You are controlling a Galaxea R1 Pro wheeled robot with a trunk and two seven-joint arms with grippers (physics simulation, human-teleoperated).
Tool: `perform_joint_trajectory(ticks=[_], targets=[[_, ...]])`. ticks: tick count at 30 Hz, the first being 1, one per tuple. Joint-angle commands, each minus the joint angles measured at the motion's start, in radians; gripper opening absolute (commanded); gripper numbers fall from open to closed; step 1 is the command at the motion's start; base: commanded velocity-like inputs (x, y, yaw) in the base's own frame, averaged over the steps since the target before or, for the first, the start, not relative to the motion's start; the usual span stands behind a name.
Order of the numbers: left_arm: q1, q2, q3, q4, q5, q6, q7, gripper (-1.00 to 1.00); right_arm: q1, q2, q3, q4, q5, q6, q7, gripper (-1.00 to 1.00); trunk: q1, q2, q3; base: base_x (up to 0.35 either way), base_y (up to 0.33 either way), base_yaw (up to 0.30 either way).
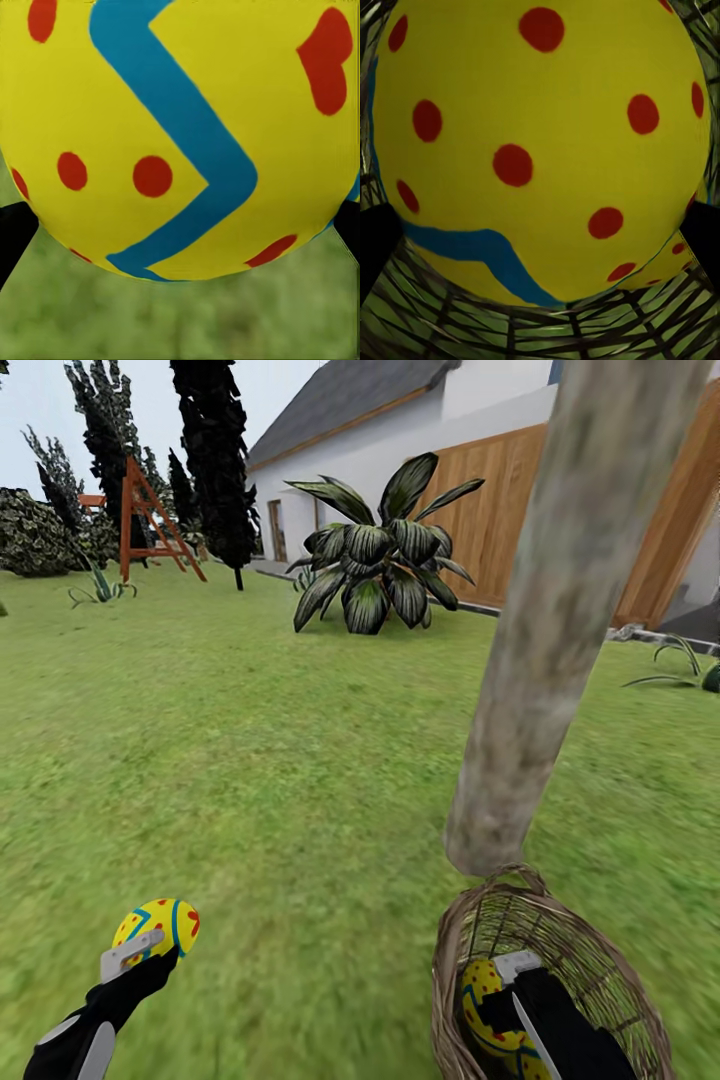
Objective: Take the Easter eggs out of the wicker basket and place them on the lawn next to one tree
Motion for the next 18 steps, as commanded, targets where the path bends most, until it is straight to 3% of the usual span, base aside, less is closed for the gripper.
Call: perform_joint_trajectory(ticks=[1, 6, 8, 10, 18], targets=[[0.0, 0.0, 0.0, -0.001, 0.01, 0.006, 0.003, -1.0, 0.0, -0.001, 0.002, -0.001, 0.01, 0.005, 0.009, -1.0, -0.001, 0.0, 0.003, 0.0, 0.0, 0.0], [0.0, 0.0, -0.001, 0.002, 0.01, 0.006, 0.003, -1.0, 0.0, -0.002, 0.001, -0.001, 0.009, 0.005, 0.009, -1.0, -0.003, 0.001, 0.022, 0.0, 0.0, 0.0], [0.0, 0.0, -0.05, 0.003, 0.011, 0.006, 0.004, -1.0, 0.0, -0.002, 0.001, -0.001, 0.009, 0.005, 0.009, -1.0, -0.004, 0.002, 0.03, 0.0, 0.0, 0.0], [0.0, 0.001, -0.067, 0.003, 0.011, 0.006, 0.006, -1.0, 0.0, -0.002, 0.001, -0.002, 0.008, 0.005, 0.009, -1.0, -0.005, 0.002, 0.038, 0.0, 0.0, 0.0], [0.0, 0.003, -0.069, 0.002, 0.013, 0.007, 0.004, -1.0, 0.0, -0.002, 0.001, -0.002, 0.008, 0.005, 0.009, -1.0, -0.008, 0.004, 0.069, 0.0, 0.0, 0.0]])
